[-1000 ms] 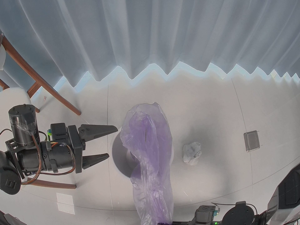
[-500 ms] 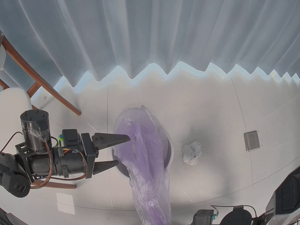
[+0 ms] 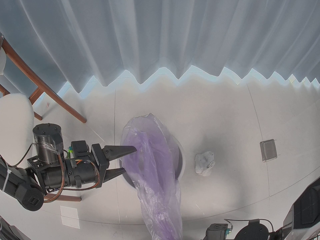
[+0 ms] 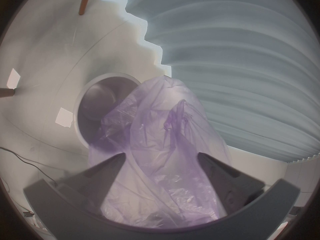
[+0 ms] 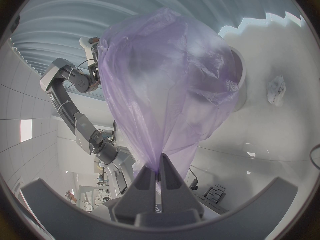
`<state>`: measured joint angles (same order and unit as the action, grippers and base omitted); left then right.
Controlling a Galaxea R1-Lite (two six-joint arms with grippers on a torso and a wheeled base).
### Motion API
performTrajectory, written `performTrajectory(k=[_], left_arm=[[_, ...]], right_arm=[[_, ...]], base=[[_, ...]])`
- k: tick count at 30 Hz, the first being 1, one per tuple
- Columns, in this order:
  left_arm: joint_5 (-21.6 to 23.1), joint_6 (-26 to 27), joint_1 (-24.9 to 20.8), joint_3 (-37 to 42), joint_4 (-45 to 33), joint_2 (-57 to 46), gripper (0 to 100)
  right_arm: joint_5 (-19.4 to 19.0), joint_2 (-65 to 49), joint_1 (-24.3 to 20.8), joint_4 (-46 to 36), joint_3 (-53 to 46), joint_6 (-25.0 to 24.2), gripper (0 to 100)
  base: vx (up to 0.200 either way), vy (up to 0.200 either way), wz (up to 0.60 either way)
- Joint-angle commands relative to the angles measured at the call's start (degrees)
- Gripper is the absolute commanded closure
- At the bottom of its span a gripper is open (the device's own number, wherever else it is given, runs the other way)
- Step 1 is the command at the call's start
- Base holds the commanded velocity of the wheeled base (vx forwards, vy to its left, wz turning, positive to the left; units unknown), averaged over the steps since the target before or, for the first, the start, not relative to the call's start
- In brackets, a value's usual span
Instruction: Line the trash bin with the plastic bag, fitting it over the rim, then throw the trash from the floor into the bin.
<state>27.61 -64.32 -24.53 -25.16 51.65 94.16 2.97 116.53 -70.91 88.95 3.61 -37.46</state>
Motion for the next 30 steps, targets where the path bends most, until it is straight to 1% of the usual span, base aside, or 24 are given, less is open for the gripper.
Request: performTrajectory(k=[1,7,12,14,15,16,18,21,26,29,30], left_arm=[[-0.37,-0.02,0.01,0.20,0.20,2.26,100],[-0.19,0.77,-0.08,0.29,0.20,5.07,100],[-0.54,0.95,0.45,0.38,1.61,5.33,100],[-0.72,1.65,1.76,0.82,3.19,4.72,100],[-0.72,1.83,2.12,0.90,3.37,4.63,100],[-0.63,3.15,3.79,1.43,4.07,3.75,100],[-0.54,5.26,5.10,1.78,4.25,3.31,100],[-0.63,7.45,5.54,2.31,4.07,3.22,100],[-0.72,10.79,5.81,3.36,3.63,3.66,100],[-0.72,11.50,7.04,3.45,3.54,3.93,100],[-0.72,11.50,7.21,3.45,3.54,4.01,100]], right_arm=[[0.01,0.10,-0.02,1.05,0.17,0.02,100],[0.01,-0.07,0.07,1.05,0.43,-0.16,100],[0.01,-0.78,0.78,1.05,0.96,-0.51,100],[0.10,-2.45,3.68,1.05,1.49,-0.33,100],[0.10,-2.80,4.03,1.05,1.67,-0.33,100],[0.01,-4.82,6.14,1.05,2.46,-0.51,100],[-0.51,-7.19,8.33,1.05,3.77,-0.68,100],[-2.89,-8.69,10.09,1.05,4.74,-1.30,100],[-10.62,-8.51,12.20,1.05,4.13,-1.39,100],[-13.08,-8.69,14.57,1.05,4.13,-1.30,100],[-13.26,-8.69,14.66,1.05,4.21,-1.30,100]], base=[[0.000,0.000,0.00],[0.000,0.000,0.00],[0.000,0.000,0.00],[0.000,0.000,0.00],[0.000,0.000,0.00],[0.000,0.000,0.00],[0.000,0.000,0.00],[0.000,0.000,0.00],[0.000,0.000,0.00],[0.000,0.000,0.00],[0.000,0.000,0.00]])
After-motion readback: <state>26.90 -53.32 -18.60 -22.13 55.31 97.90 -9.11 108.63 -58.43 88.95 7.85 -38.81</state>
